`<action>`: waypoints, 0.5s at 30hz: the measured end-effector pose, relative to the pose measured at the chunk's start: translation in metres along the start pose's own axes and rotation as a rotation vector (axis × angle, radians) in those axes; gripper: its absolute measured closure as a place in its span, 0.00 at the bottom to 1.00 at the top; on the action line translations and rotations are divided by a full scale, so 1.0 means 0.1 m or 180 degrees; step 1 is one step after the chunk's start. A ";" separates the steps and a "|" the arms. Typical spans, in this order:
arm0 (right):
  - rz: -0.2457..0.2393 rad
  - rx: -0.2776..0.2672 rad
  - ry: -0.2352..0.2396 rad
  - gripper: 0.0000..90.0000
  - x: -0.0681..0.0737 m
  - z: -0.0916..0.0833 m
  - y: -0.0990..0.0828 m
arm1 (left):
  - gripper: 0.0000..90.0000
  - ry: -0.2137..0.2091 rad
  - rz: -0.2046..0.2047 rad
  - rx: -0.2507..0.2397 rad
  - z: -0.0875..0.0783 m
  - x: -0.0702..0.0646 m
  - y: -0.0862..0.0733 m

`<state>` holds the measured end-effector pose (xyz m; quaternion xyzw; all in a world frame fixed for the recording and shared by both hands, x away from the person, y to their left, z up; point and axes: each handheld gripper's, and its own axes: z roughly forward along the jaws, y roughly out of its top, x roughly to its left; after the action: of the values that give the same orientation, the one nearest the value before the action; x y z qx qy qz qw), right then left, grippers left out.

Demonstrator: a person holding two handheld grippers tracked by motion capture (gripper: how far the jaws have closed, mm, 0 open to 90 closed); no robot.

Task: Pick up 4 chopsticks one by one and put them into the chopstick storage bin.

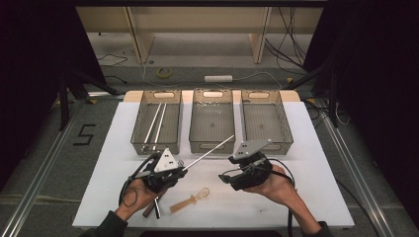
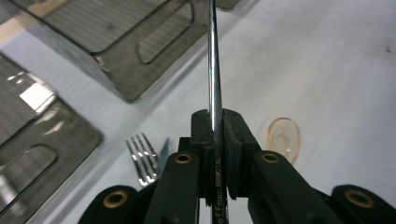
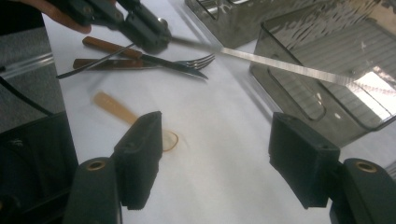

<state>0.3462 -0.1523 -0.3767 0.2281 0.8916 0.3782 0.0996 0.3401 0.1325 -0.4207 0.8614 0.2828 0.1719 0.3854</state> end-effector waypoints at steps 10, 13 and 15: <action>0.0270 -0.0148 -0.0032 0.36 -0.06 0.02 -0.28 | 0.93 0.0227 -0.0255 -0.0123 -0.08 0.20 -0.03; 0.0349 -0.0160 -0.0063 0.35 -0.07 0.03 -0.37 | 0.93 0.0311 -0.0335 -0.0170 -0.11 0.28 -0.03; 0.0406 -0.0167 -0.0067 0.35 -0.08 0.03 -0.42 | 0.93 0.0364 -0.0378 -0.0186 -0.13 0.32 -0.03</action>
<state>0.3403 -0.1795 -0.4091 0.2856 0.8640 0.4047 0.0906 0.3579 0.1613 -0.4122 0.8202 0.3498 0.2058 0.4031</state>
